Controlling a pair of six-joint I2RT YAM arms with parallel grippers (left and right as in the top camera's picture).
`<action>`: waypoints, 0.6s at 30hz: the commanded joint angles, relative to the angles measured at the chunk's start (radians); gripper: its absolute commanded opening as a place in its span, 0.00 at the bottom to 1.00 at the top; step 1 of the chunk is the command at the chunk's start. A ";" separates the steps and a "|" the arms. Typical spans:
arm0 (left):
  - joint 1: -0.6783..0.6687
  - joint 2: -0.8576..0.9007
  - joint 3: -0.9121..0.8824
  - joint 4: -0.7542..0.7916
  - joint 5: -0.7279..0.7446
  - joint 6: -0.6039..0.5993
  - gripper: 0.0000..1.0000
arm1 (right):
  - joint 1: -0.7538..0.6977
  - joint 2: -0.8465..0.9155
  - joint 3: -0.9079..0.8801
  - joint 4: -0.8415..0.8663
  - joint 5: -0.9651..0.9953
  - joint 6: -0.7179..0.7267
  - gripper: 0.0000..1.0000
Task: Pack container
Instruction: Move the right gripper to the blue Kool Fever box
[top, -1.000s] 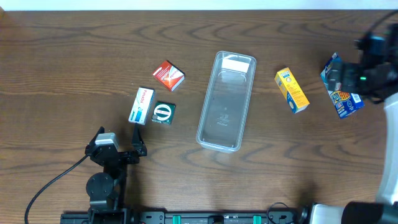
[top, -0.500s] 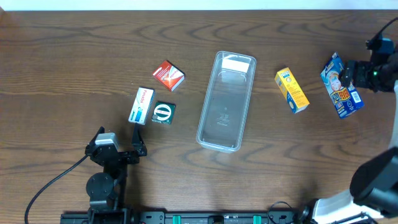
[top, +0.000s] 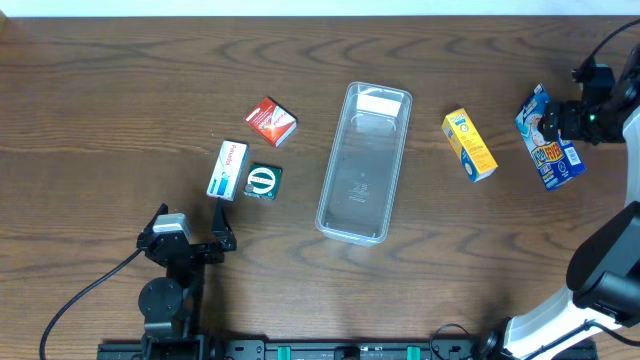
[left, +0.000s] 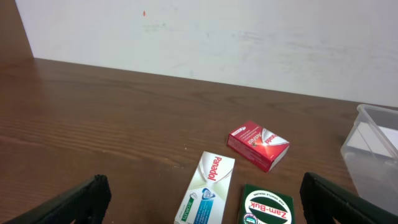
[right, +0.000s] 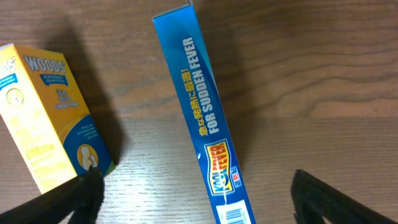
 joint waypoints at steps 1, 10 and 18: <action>0.003 -0.005 -0.016 -0.037 -0.008 0.013 0.98 | -0.001 0.038 0.019 0.004 -0.012 -0.019 0.87; 0.003 -0.005 -0.016 -0.037 -0.008 0.013 0.98 | -0.001 0.099 0.019 -0.007 -0.013 -0.016 0.78; 0.003 -0.005 -0.016 -0.038 -0.008 0.013 0.98 | -0.001 0.135 0.018 -0.011 -0.013 -0.016 0.58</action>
